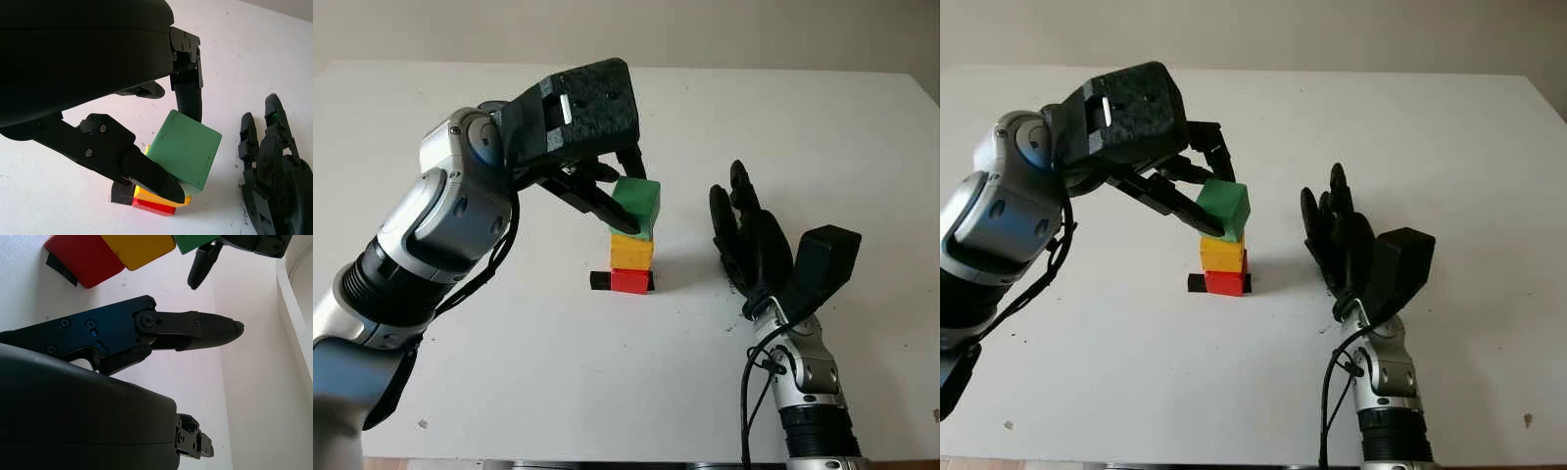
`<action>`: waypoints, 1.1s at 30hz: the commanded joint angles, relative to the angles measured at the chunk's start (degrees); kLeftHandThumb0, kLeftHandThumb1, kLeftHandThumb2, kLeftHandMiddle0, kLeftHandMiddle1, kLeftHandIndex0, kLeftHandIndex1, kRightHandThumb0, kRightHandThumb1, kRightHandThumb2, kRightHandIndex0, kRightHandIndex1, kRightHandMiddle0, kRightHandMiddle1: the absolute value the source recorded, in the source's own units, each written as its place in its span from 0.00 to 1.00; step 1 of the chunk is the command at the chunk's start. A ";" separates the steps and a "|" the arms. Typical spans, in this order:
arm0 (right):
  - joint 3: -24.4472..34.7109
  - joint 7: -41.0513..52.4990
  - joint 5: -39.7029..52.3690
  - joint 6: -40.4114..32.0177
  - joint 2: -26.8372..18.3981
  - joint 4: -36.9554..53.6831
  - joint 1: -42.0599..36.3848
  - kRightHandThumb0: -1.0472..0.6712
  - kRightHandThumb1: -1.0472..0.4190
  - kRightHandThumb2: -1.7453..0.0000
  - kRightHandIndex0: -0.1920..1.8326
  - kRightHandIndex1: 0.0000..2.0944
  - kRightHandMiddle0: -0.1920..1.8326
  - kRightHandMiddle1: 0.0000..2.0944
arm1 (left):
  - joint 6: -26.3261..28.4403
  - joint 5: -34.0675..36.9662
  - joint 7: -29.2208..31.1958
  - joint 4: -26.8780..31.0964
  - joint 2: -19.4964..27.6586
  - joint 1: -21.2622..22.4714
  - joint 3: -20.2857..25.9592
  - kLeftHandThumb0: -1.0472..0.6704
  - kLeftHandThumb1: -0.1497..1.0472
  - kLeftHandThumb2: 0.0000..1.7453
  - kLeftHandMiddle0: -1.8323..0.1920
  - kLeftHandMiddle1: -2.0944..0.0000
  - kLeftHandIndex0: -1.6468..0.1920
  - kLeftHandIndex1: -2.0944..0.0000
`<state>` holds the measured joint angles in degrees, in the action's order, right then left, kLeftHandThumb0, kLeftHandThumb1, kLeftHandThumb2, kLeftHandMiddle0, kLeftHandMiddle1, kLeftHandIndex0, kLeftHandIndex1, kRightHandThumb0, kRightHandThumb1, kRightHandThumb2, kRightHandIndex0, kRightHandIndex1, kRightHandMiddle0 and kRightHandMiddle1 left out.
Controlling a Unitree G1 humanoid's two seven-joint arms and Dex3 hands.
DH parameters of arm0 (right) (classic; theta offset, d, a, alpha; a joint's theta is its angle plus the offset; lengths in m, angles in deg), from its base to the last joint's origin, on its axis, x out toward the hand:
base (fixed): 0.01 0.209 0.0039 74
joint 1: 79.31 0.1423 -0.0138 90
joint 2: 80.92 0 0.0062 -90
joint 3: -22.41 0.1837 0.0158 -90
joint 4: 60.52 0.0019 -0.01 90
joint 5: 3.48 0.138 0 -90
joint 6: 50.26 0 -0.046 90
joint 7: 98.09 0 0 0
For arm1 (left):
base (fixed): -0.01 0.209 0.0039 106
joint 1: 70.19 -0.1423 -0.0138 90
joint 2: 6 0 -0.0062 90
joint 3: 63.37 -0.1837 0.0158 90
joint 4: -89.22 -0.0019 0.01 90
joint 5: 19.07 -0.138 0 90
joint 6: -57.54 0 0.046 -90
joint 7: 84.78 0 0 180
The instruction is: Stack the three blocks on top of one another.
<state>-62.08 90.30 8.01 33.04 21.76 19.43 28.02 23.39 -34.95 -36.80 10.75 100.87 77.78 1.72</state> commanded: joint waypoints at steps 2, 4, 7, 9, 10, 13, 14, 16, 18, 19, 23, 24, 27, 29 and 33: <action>0.28 0.11 0.06 0.55 -0.01 0.35 -0.09 0.19 0.00 0.77 0.00 0.00 0.00 0.02 | 1.31 0.25 0.57 0.80 0.54 1.61 -0.83 0.41 0.96 0.03 0.74 0.98 0.79 0.11; 0.24 0.09 0.00 0.63 -0.01 0.37 -0.13 0.19 0.00 0.77 0.00 0.00 0.00 0.02 | 1.79 0.31 0.58 0.81 0.50 1.77 -0.90 0.41 0.96 0.03 0.74 0.98 0.80 0.12; 0.32 0.16 0.21 0.54 0.10 0.44 -0.23 0.19 0.00 0.77 0.00 0.00 0.00 0.02 | 2.38 0.76 0.74 0.75 0.49 1.88 -0.81 0.41 0.96 0.03 0.74 0.98 0.80 0.12; 0.24 0.16 0.20 0.39 0.09 0.54 -0.30 0.18 0.00 0.77 0.00 0.00 0.00 0.02 | 2.61 1.11 0.90 0.78 0.71 1.99 -0.85 0.41 0.96 0.03 0.72 0.97 0.80 0.12; 0.19 0.18 0.15 0.41 0.07 0.56 -0.35 0.18 0.00 0.77 0.00 0.00 0.00 0.02 | 2.33 1.14 0.94 0.83 0.93 2.01 -1.00 0.41 0.96 0.03 0.73 0.97 0.80 0.12; -0.07 0.22 -0.23 0.59 -0.08 0.66 -0.52 0.18 0.00 0.77 0.00 0.00 0.00 0.02 | 1.33 1.22 0.86 0.87 1.32 1.84 -1.15 0.41 0.96 0.03 0.73 0.97 0.81 0.12; -0.12 0.18 -0.35 0.56 -0.12 0.72 -0.57 0.18 0.00 0.76 0.00 0.00 0.00 0.02 | 0.64 1.37 0.72 0.69 1.26 1.58 -0.95 0.41 0.96 0.03 0.73 0.97 0.81 0.12; -0.10 0.16 -0.37 0.50 -0.09 0.82 -0.63 0.18 0.00 0.76 0.00 0.00 0.00 0.02 | 0.04 1.36 0.58 0.44 1.26 1.42 -0.96 0.41 0.96 0.03 0.73 0.97 0.81 0.12; 0.05 0.14 -0.15 0.33 0.01 0.91 -0.68 0.19 0.00 0.76 0.00 0.00 0.00 0.02 | -0.50 1.25 0.50 0.21 1.24 1.31 -1.10 0.41 0.97 0.03 0.72 0.96 0.82 0.12; 0.09 0.15 -0.09 0.27 0.02 0.97 -0.73 0.19 0.00 0.76 0.00 0.00 0.00 0.02 | -0.66 1.08 0.68 0.16 1.38 1.44 -1.46 0.41 0.97 0.03 0.83 0.73 0.82 0.14; 0.09 0.06 -0.31 0.46 -0.15 0.83 -0.81 0.19 0.00 0.76 0.00 0.00 0.00 0.02 | -1.22 1.29 1.53 0.36 1.62 1.65 -1.95 0.40 0.97 0.03 0.91 0.80 0.88 0.29; 0.07 0.11 -0.44 0.75 -0.22 0.64 -0.78 0.19 0.00 0.76 0.00 0.00 0.00 0.02 | -1.11 1.43 2.09 0.38 1.77 1.88 -2.14 0.39 0.96 0.03 0.91 0.88 0.91 0.38; 0.13 0.18 -0.45 0.66 -0.28 0.39 -0.64 0.19 0.00 0.76 0.00 0.00 0.00 0.02 | -0.27 1.56 3.10 0.67 1.88 2.34 -2.41 0.37 0.93 0.03 0.90 0.96 0.92 0.60; 0.19 0.35 -0.24 0.45 -0.27 0.43 -0.63 0.19 0.00 0.76 0.00 0.00 0.00 0.02 | 0.19 1.57 3.44 0.89 1.88 2.48 -2.47 0.38 0.93 0.03 0.90 0.97 0.91 0.67; -0.03 0.54 -0.59 0.73 -0.42 0.19 -0.53 0.19 0.00 0.76 0.00 0.00 0.00 0.02 | 0.80 2.03 3.64 1.10 1.69 2.29 -1.95 0.39 0.92 0.03 0.91 0.98 0.90 0.72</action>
<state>-62.17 90.64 7.71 33.22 21.75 19.49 27.70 24.00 -33.20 -33.48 10.89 102.11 78.36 -0.42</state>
